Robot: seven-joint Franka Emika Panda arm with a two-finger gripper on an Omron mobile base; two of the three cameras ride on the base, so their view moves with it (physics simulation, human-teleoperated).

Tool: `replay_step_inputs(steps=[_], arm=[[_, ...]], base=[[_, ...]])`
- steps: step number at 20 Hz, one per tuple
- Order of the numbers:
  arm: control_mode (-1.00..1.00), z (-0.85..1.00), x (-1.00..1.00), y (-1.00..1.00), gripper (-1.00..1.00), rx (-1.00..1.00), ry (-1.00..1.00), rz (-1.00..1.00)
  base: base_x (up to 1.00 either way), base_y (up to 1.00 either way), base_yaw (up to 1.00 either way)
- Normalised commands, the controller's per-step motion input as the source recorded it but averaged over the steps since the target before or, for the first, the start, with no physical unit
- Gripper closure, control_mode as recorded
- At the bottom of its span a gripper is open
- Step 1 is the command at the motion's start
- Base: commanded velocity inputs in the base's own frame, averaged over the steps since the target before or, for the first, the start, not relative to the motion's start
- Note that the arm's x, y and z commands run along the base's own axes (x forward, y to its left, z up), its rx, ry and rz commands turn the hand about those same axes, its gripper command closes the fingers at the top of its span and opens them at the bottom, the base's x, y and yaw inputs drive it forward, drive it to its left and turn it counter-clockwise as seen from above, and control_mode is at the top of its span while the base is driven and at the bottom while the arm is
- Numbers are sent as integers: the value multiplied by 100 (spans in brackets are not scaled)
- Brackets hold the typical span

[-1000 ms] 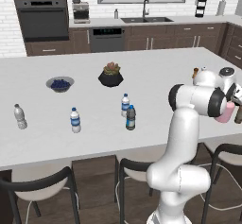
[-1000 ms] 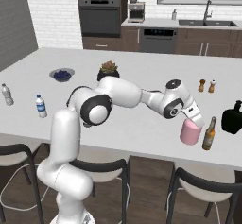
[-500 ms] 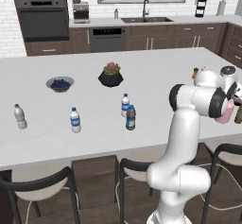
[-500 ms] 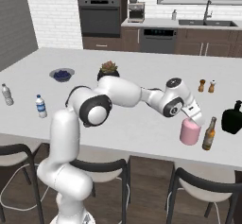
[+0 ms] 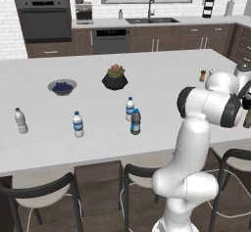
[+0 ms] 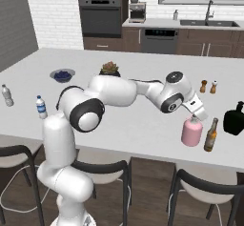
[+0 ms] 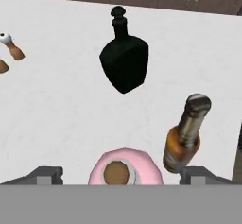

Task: Move the plastic bottles in the middle to the plastics group, and the glass bottles in the middle to the glass group.

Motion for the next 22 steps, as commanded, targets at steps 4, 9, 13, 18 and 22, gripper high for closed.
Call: replay_step_inputs(steps=[4,9,13,18,22], arm=[[-100,25,-51,49,-100,-1,0,16],[-100,12,-48,59,-100,-7,0,23],[-100,1,-47,63,-100,-15,-9,31],[-100,0,-24,74,-100,-15,-2,28],[-100,0,-1,83,-100,-10,2,21]], base=[[0,0,0],[0,0,0],[0,0,0],[0,0,0],[0,0,0]])
